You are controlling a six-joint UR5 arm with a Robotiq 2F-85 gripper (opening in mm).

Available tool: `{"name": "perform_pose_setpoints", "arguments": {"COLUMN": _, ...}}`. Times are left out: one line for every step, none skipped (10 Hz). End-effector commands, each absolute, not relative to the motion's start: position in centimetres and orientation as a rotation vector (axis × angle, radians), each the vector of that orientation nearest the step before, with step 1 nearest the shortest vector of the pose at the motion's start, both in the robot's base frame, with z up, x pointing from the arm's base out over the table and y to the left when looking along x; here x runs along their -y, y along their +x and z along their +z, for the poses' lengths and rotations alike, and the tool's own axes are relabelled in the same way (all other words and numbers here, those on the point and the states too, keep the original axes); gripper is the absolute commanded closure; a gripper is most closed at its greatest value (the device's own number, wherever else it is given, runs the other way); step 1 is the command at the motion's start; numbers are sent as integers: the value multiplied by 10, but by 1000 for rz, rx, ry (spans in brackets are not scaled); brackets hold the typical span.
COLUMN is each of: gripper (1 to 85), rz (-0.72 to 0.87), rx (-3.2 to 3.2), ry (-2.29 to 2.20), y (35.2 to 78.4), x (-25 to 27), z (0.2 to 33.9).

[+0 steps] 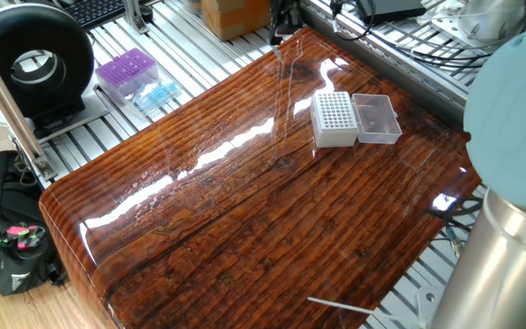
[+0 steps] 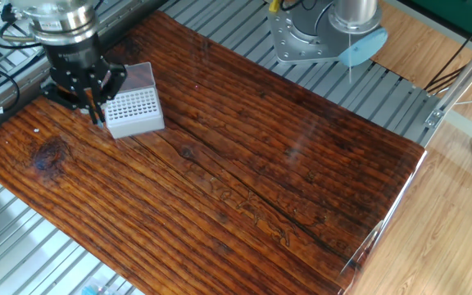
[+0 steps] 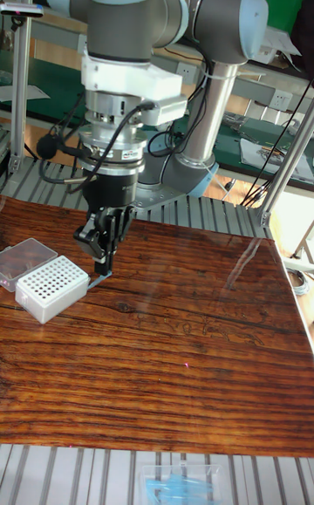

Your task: Insert a medium pipette tip into the holder for medium pipette tips

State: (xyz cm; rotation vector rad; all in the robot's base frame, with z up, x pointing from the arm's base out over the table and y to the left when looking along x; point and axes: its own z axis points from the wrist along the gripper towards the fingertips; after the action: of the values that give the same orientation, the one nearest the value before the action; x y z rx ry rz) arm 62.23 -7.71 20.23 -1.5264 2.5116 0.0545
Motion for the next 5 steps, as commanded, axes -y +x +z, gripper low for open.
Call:
{"name": "perform_pose_setpoints", "arguments": {"gripper": 847, "rz": 96, "rx": -2453, "ry": -1562, "y": 617, "x": 85, "z": 197}}
{"name": "perform_pose_setpoints", "arguments": {"gripper": 847, "rz": 103, "rx": -2446, "ry": -1582, "y": 612, "x": 89, "z": 190}}
{"name": "perform_pose_setpoints", "arguments": {"gripper": 847, "rz": 119, "rx": -2439, "ry": -1588, "y": 605, "x": 91, "z": 186}}
{"name": "perform_pose_setpoints", "arguments": {"gripper": 847, "rz": 126, "rx": -2437, "ry": -1587, "y": 598, "x": 96, "z": 181}}
{"name": "perform_pose_setpoints", "arguments": {"gripper": 847, "rz": 123, "rx": -2436, "ry": -1585, "y": 595, "x": 99, "z": 177}}
